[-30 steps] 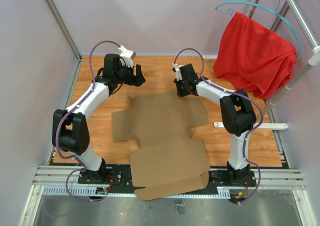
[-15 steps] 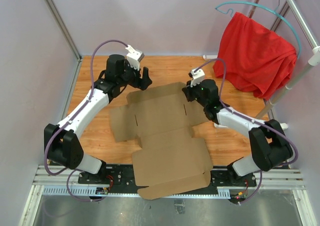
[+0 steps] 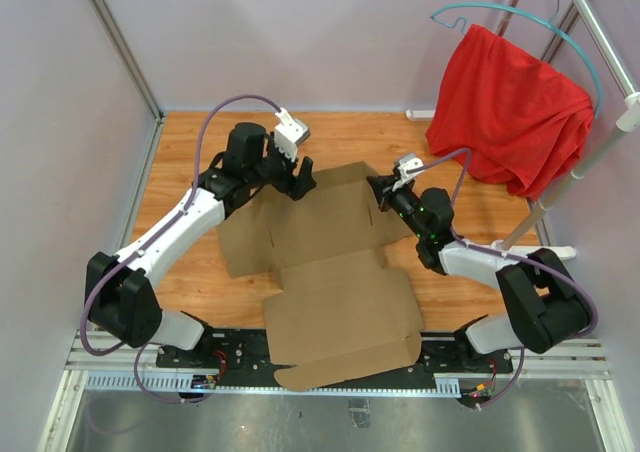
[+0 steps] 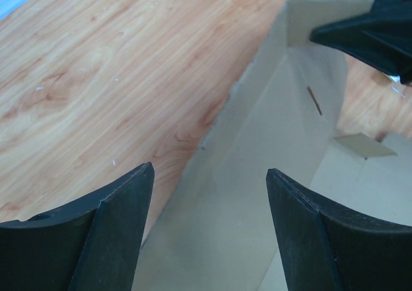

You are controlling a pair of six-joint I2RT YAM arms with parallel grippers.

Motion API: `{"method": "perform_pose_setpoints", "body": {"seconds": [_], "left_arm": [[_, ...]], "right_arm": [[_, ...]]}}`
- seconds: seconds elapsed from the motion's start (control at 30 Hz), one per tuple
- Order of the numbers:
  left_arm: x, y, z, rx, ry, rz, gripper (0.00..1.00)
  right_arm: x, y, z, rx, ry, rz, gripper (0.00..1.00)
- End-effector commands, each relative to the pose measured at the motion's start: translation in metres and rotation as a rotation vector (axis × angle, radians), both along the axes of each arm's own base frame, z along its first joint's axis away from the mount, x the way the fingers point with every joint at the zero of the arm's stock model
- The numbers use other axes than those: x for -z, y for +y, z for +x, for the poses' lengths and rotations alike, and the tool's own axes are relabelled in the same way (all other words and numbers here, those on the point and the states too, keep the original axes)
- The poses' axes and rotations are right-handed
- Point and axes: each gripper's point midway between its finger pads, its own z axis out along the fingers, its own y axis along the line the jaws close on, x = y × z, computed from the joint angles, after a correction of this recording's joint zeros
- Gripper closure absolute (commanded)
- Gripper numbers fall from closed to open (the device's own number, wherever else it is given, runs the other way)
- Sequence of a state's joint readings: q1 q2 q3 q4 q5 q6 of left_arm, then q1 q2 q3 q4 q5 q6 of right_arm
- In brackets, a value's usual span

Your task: Fold the paper box

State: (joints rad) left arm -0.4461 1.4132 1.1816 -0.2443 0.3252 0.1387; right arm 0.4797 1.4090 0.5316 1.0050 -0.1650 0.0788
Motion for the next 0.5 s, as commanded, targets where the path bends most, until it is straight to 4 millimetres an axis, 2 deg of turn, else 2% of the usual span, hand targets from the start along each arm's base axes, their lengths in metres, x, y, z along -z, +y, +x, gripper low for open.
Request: {"method": "perform_pose_setpoints", "body": {"seconds": [0.0,0.13,0.23,0.47], "left_arm": [[0.002,-0.005,-0.015,0.048,-0.046,0.059,0.23],[0.019,0.0,-0.012,0.004,-0.039,0.129,0.24],[0.02,0.003,-0.007,-0.032,-0.05,0.153,0.25],[-0.007,0.009,-0.002,-0.082,-0.13,0.123,0.26]], "right_arm": [[-0.033,0.004,-0.007,-0.02,-0.122,0.047,0.99],[-0.036,0.001,-0.013,-0.023,-0.137,0.051,0.99],[-0.038,0.001,-0.016,-0.034,-0.144,0.045,0.99],[-0.035,0.001,-0.021,-0.053,-0.143,0.033,0.99]]}}
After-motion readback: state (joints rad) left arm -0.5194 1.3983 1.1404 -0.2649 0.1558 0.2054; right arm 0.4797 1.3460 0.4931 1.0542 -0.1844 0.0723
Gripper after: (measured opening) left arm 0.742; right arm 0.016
